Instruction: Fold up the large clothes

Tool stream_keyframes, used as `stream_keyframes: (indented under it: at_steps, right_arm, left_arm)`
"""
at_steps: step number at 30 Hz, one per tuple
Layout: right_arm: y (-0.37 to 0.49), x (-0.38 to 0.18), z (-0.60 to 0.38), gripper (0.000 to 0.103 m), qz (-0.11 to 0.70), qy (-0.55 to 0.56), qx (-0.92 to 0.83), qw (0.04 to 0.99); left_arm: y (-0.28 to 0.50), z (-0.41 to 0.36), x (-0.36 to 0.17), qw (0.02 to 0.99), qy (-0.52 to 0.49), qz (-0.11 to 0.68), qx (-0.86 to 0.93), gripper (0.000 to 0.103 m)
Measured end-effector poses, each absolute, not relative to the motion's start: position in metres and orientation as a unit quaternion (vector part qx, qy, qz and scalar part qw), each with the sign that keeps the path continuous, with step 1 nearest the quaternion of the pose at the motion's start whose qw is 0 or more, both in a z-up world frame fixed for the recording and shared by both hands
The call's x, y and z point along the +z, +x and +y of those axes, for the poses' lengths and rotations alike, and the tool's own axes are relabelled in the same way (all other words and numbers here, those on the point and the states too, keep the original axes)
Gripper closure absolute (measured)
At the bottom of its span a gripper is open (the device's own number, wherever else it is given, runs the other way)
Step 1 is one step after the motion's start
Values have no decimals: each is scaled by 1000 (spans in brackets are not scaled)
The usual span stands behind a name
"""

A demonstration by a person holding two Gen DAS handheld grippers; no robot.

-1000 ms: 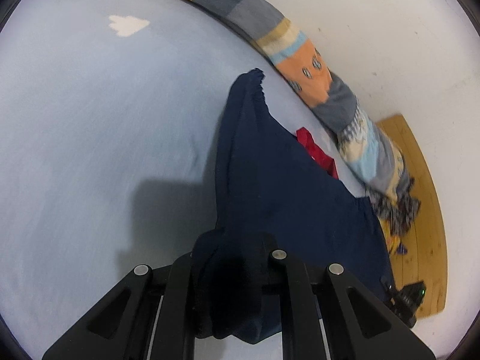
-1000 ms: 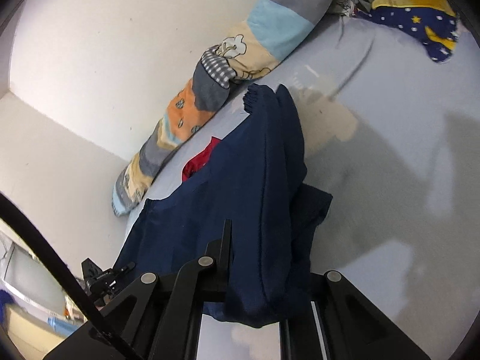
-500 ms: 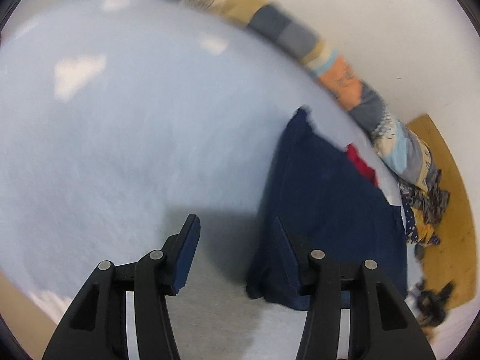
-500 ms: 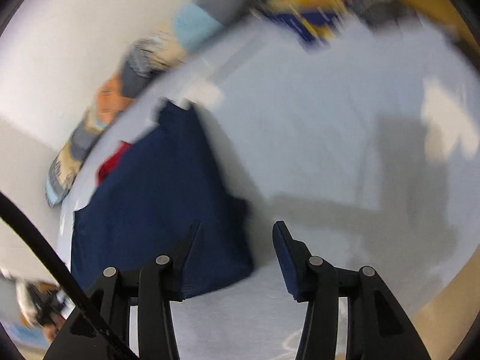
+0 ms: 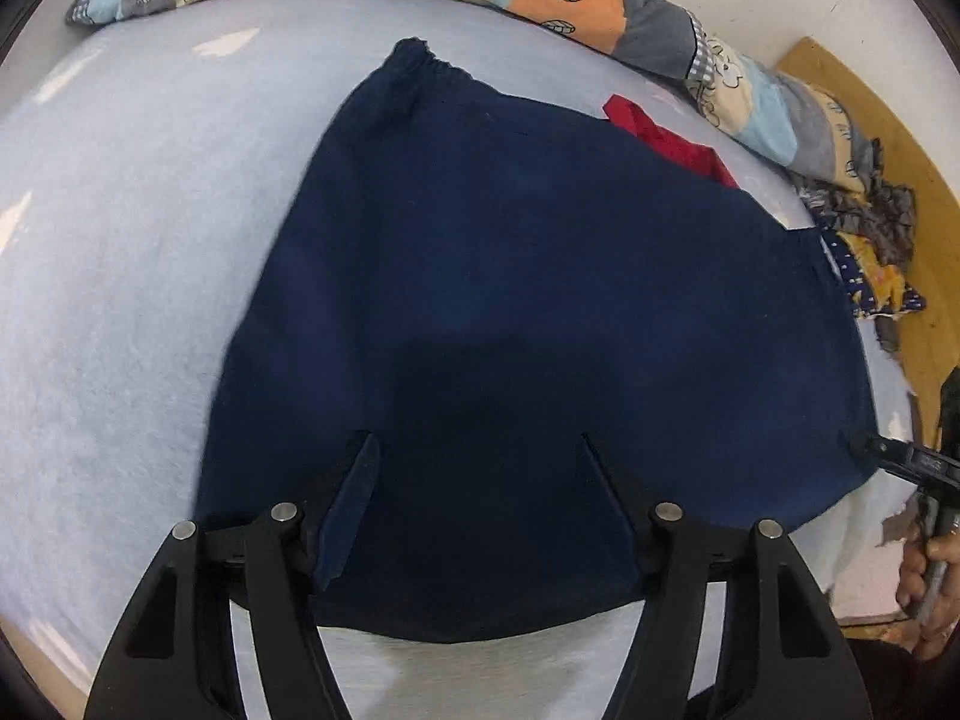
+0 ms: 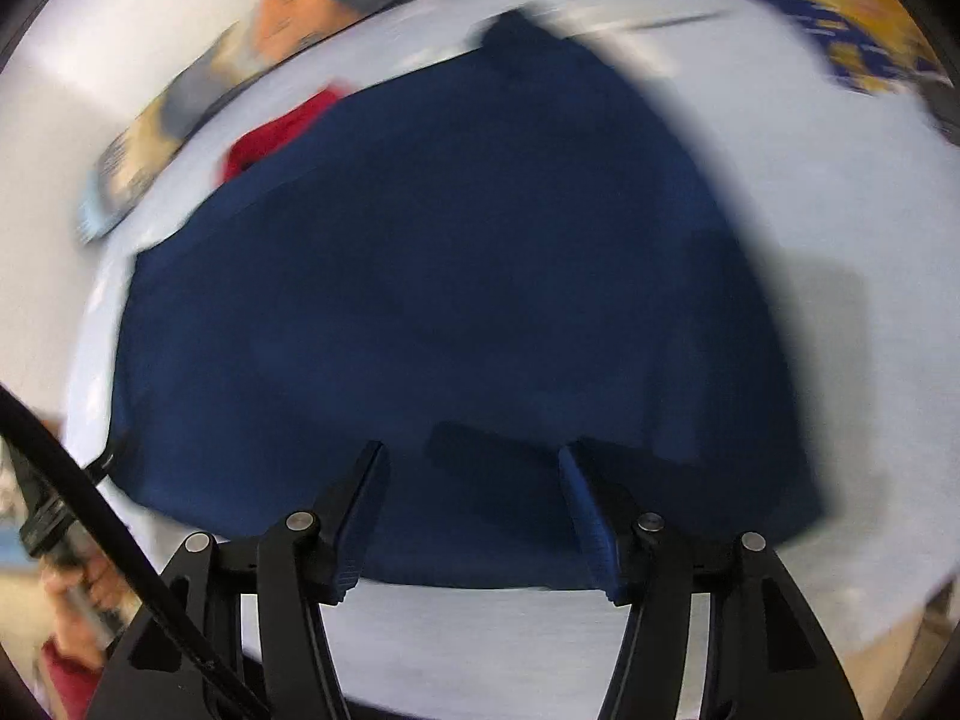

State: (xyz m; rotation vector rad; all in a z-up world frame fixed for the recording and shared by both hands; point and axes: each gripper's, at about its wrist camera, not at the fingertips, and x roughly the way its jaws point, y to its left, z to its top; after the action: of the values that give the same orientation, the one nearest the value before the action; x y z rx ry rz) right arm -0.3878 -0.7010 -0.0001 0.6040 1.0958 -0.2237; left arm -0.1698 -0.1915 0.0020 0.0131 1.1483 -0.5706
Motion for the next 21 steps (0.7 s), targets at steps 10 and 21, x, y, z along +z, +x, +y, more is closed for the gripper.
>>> stream_keyframes:
  at_steps: [10, 21]
  right_arm:
    - [-362, 43, -679, 34, 437, 258, -153, 848]
    - [-300, 9, -618, 21, 502, 166, -106, 842]
  left_arm:
    - [-184, -226, 27, 885, -6, 424, -194, 21]
    - [-190, -267, -14, 880, 125, 430, -159, 6]
